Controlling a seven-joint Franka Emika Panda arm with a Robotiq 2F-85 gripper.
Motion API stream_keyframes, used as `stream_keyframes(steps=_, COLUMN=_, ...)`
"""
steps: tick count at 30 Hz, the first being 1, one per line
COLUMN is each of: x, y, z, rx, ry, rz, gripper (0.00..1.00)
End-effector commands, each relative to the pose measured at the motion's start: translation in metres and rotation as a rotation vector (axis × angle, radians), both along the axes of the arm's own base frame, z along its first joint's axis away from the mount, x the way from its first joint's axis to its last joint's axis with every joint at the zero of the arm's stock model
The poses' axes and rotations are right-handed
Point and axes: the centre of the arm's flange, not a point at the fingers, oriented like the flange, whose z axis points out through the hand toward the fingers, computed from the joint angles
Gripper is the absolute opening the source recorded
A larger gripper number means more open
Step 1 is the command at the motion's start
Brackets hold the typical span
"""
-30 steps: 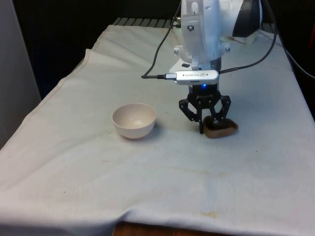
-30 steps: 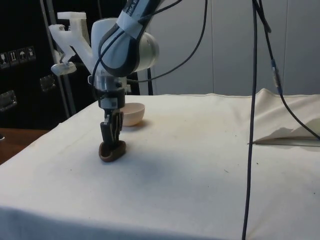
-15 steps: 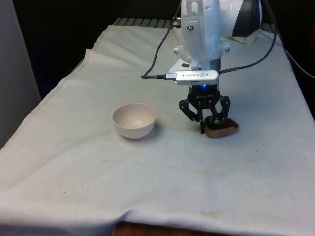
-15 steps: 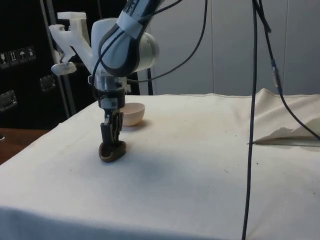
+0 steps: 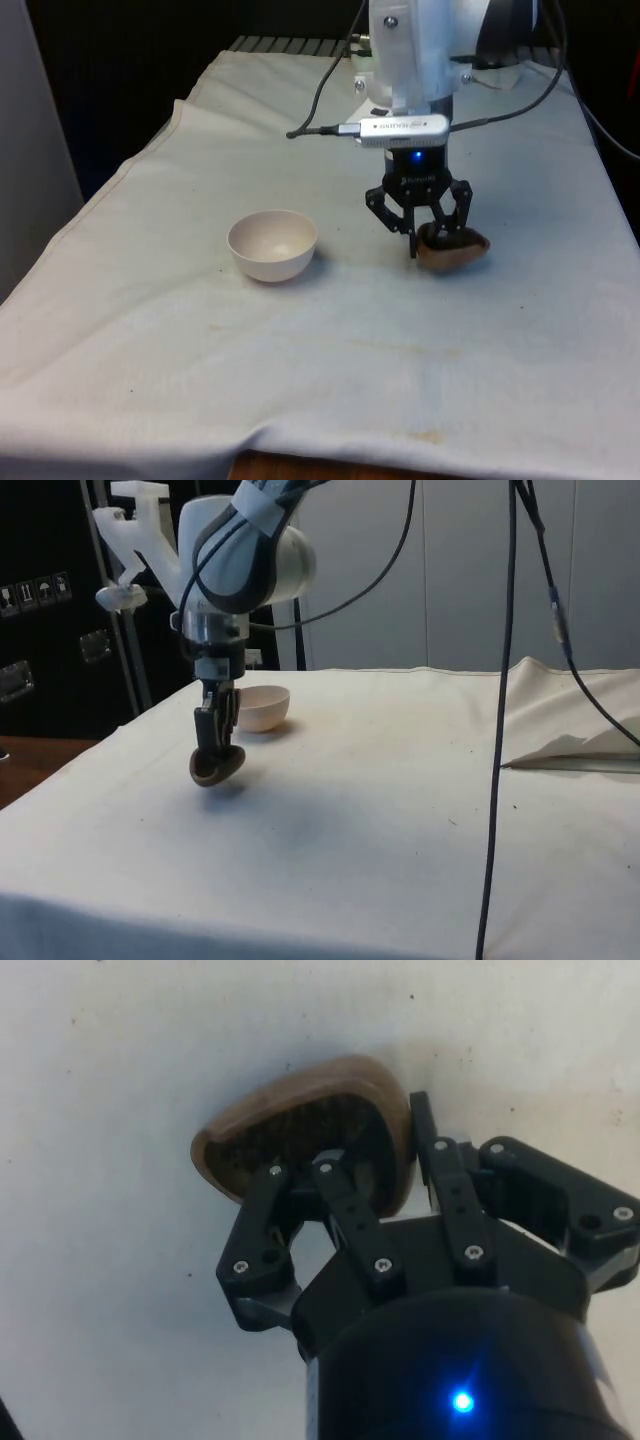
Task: Pour the coffee beans from the cup into the bowl.
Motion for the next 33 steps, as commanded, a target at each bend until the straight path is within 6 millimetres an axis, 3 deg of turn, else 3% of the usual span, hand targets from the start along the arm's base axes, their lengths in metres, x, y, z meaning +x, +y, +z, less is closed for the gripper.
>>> stream_keyframes(steps=1, x=-0.001, y=0.0, z=0.007, rx=-0.012, ry=0.002, rz=-0.004, gripper=0.03)
stream_keyframes(steps=9, x=0.001, y=-0.001, z=0.035, rx=-0.014, ry=-0.004, rz=0.004, gripper=0.03)
stream_keyframes(steps=33, x=0.004, y=-0.024, z=0.078, rx=-0.072, ry=-0.021, rz=0.027, gripper=0.03)
